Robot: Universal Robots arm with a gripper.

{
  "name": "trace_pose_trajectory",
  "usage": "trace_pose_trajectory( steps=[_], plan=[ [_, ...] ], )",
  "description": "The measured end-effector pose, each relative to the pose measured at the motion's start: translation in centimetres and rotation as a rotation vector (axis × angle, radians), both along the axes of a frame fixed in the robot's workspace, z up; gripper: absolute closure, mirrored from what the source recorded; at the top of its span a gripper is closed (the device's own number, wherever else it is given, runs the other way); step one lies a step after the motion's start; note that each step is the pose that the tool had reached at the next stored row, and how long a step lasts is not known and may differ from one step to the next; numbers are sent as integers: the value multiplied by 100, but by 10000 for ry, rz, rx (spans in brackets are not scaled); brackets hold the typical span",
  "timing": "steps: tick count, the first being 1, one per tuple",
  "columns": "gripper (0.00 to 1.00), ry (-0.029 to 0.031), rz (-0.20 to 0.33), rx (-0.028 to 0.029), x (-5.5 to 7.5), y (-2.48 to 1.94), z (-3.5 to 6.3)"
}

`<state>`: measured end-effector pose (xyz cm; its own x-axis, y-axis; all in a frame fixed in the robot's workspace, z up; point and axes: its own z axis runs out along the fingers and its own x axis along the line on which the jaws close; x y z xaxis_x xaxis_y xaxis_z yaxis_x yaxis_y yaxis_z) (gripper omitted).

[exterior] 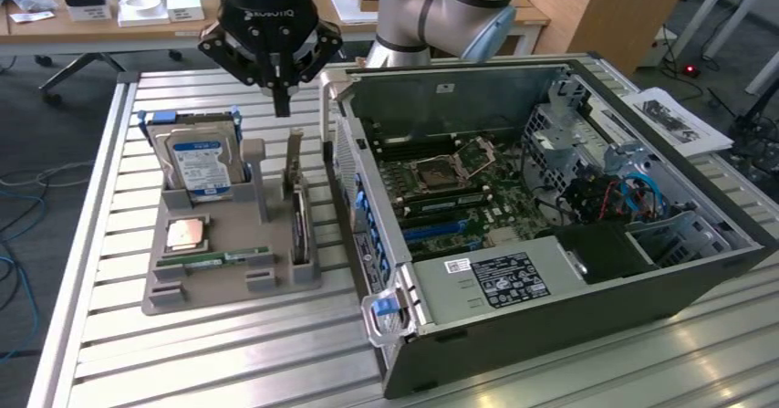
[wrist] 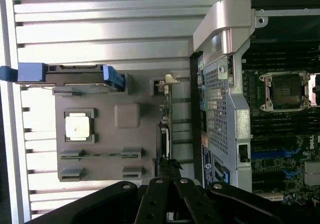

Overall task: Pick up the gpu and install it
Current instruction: 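Reach for the gpu, then pick up the gpu and move the gpu toward the slot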

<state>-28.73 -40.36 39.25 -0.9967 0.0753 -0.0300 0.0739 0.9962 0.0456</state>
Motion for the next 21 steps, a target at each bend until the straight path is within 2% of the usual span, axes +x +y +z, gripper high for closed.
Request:
trace_pose_trajectory(
  steps=[9,21],
  plan=[
    [89,0,0,0,-10,-145,0],
    [89,0,0,0,-10,-153,0]
  ],
)
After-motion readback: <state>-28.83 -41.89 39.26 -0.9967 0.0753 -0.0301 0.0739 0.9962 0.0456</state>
